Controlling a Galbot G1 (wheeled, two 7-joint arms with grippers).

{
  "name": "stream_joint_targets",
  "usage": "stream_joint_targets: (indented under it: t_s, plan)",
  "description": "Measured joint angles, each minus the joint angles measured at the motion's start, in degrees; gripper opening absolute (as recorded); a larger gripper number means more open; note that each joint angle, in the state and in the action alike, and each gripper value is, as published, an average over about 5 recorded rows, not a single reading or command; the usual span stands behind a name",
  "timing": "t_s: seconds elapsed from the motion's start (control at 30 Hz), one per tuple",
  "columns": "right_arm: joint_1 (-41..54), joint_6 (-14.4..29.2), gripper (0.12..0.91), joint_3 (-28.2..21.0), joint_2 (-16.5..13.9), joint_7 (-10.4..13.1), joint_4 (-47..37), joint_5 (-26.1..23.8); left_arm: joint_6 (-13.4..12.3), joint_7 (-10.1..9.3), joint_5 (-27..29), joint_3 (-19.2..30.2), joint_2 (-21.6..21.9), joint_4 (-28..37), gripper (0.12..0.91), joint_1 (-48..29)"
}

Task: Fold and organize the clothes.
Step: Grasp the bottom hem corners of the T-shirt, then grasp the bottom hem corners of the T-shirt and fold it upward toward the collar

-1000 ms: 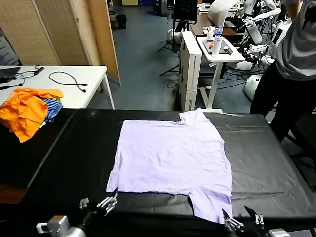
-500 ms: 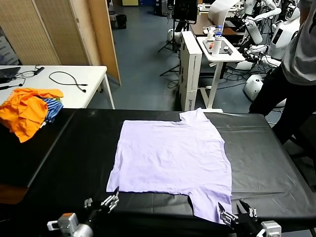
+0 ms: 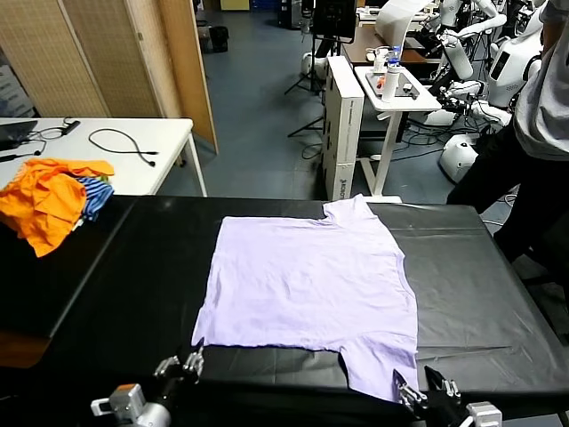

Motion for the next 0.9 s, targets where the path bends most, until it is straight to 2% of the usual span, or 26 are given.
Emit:
stream_joint_targets:
  t_s: [0.07,0.4,0.67,0.9]
  plan:
    - [-0.4,-0.2,0.139,0.3,0.0,0.6,0.5,0.0,0.2,0.00,0.1,0.0,0.1,-0.3,0.148,0.2]
    - [-5.1,-4.2,0.141,1.9,0.3,4.1,7.2,-0.2,1.1,-1.40,1.1,-0.8,1.9,-3.9,0.146,3.5]
    - [-4.5,-1.7,0.141,2.4,0.3,3.0,9.1,1.7,0.1,-2.08,-1.1,-2.1,3.0,-8.5,0.146,6.1]
    - [3.5,-0.7,0.141,1.8,-1.3,3.0,5.9,6.0,-1.2,-2.05,-2.3,-0.7,1.2,-8.0,0.146,2.5]
